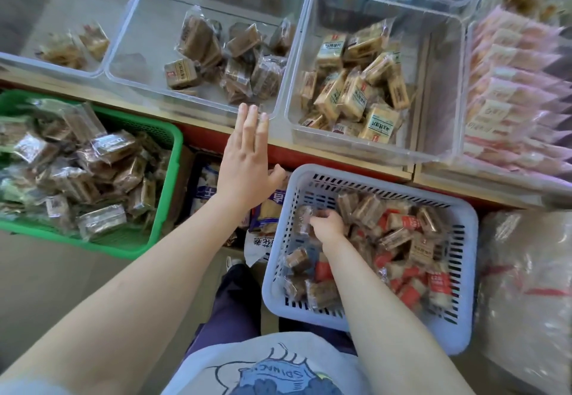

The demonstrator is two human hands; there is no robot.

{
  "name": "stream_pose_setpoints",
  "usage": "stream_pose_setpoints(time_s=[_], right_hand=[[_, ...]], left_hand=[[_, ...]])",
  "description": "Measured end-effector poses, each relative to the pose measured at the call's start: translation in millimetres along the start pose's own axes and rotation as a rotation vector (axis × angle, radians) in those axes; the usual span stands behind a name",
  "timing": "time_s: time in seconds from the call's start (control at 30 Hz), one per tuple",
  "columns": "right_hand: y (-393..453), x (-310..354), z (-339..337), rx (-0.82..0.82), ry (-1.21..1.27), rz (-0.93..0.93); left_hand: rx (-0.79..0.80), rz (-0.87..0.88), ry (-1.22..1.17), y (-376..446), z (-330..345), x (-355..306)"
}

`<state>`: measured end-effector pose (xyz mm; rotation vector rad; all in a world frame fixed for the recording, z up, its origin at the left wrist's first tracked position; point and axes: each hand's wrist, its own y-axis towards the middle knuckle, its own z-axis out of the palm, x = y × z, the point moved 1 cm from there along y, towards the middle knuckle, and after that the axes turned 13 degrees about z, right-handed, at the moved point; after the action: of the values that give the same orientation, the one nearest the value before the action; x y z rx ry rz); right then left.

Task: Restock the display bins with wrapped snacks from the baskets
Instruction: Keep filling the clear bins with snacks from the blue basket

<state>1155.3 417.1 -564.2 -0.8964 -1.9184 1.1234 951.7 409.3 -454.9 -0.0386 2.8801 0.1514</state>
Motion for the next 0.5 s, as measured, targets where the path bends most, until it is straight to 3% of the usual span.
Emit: stream_pose_setpoints(time_s=[0.27, 0.5], right_hand=[[-79.3, 32.5, -49.7, 0.753, 0.637, -0.015], [-142.6, 122.3, -48.5, 1.128, 0.564, -0.315]], left_hand=[[0.062, -0.034, -0.042, 1.7, -12.6, -7.3], [0.082, -0.016, -0.08, -0.1, -19.9, -3.6]])
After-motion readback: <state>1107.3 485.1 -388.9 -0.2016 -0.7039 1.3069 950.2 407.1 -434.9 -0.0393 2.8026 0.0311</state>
